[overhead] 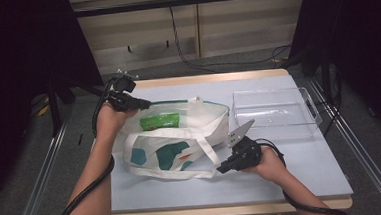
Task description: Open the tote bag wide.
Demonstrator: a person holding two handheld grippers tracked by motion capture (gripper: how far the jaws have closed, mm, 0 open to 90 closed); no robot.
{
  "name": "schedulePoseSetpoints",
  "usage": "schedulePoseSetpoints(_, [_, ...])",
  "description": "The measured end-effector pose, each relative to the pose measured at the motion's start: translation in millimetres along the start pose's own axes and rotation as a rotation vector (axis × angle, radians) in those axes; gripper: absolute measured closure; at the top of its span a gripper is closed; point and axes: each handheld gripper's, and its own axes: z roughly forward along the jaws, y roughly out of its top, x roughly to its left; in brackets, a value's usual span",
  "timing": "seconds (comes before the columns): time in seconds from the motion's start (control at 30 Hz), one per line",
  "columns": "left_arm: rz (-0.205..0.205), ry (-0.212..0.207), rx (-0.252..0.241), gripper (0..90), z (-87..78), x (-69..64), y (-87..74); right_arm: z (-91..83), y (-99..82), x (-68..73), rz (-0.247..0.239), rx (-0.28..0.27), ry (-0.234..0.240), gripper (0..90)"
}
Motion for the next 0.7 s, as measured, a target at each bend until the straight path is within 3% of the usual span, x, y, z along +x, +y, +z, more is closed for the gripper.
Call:
schedulePoseSetpoints(0.13, [0.022, -0.003, -0.002, 87.5, -3.2, -3.1, 1.1, 0.0, 1.7, -1.1, 0.01, -0.005, -0.011, 86.4])
schedulePoseSetpoints(0.2, [0.024, -0.007, -0.003, 87.4, -4.3, -5.4, 1.4, -2.0, 5.3, -1.3, 0.017, -0.028, -0.021, 73.8])
schedulePoseSetpoints(0.23, [0.019, -0.008, -0.011, 87.5, -4.2, -6.3, 1.2, -2.8, 7.0, -1.5, 0.03, -0.028, -0.041, 72.6])
schedulePoseSetpoints(0.3, [0.014, -0.016, -0.008, 87.5, -4.8, -6.6, 1.1, -3.3, 8.3, -2.3, 0.031, -0.027, -0.023, 71.4])
schedulePoseSetpoints(0.33, [0.036, -0.01, -0.002, 87.5, -5.4, -6.2, 1.0, -5.8, 11.9, -0.9, 0.042, -0.043, -0.059, 58.4])
schedulePoseSetpoints(0.4, [0.033, -0.007, -0.007, 87.5, -5.8, -7.1, 0.7, -7.9, 14.7, -2.1, 0.052, -0.059, -0.047, 55.3])
schedulePoseSetpoints(0.5, [0.027, -0.016, -0.012, 87.5, -6.4, -8.6, 0.2, -10.7, 18.4, -2.3, 0.061, -0.069, -0.071, 47.8])
schedulePoseSetpoints(0.7, [0.054, -0.015, 0.0, 87.4, -7.8, -9.1, -0.3, -19.0, 34.8, -3.4, 0.082, -0.116, -0.078, 36.6])
